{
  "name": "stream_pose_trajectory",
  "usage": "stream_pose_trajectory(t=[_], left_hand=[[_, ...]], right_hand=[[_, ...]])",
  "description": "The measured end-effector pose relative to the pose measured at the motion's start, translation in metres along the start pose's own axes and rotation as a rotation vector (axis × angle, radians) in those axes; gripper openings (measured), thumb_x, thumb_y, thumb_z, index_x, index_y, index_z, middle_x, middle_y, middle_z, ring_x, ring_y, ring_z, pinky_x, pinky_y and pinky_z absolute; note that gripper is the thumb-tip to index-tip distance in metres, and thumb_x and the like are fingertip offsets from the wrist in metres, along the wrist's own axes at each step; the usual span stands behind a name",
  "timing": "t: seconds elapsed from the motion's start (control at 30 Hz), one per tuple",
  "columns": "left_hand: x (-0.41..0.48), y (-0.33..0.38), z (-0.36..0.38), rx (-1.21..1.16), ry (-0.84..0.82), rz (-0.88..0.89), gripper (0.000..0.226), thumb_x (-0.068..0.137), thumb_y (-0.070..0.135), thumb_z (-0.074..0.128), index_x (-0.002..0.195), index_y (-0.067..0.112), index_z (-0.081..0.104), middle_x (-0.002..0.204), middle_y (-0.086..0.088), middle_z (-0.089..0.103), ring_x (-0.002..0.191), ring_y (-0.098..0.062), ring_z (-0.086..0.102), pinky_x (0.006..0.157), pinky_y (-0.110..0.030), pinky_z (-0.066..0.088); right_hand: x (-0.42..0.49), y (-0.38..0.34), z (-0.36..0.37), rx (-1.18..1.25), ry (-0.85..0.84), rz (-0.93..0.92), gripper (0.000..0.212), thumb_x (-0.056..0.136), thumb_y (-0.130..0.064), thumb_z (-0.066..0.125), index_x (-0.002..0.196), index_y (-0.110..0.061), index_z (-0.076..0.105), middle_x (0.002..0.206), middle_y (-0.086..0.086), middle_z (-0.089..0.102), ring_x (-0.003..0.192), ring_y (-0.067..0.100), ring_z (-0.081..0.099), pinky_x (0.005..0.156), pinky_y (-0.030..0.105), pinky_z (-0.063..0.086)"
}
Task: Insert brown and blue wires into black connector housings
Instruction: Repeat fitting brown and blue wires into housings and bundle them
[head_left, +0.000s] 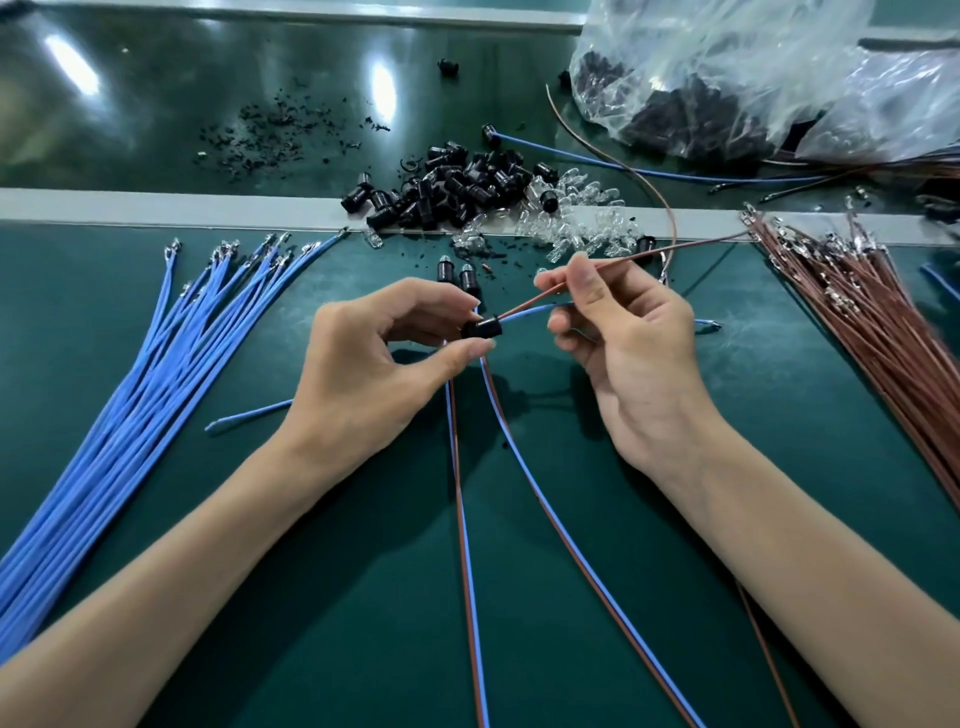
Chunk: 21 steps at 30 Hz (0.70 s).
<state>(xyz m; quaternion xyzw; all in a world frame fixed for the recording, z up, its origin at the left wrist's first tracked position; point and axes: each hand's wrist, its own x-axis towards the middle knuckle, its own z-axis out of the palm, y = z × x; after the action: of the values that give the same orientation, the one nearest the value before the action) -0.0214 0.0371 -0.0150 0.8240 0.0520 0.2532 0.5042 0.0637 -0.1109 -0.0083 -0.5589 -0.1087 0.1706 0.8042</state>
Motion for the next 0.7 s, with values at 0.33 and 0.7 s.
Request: stream_pose_trajectory(t=[0.33,0.7], left_hand=[[-0.0019,-0.0013,0.001,0.299,-0.027,0.204,0.019,0.082,0.011,0.071,0.1,0.006,0.074,0.087,0.003,0.07,0.076,-0.006,0.062,0.072,-0.012,0.047],[-0.0053,-0.0036,0.0032,0.499,-0.001,0.309,0.018,0.086,0.022,0.065,0.094,0.01,0.075,0.08,0.0,0.072,0.07,-0.026,0.06,0.061,-0.041,0.053]], right_hand=[[-0.0071,0.0076,0.0043,-0.372,-0.115,-0.103,0.006,0.079,-0.012,0.074,0.077,-0.017,0.072,0.075,-0.006,0.071,0.053,0.004,0.059,0.05,0.01,0.041],[-0.0051,0.0092,0.0038,-0.389,-0.081,-0.106,0.012,0.086,-0.021,0.068,0.073,-0.02,0.069,0.077,-0.012,0.065,0.052,0.003,0.055,0.052,0.015,0.042]])
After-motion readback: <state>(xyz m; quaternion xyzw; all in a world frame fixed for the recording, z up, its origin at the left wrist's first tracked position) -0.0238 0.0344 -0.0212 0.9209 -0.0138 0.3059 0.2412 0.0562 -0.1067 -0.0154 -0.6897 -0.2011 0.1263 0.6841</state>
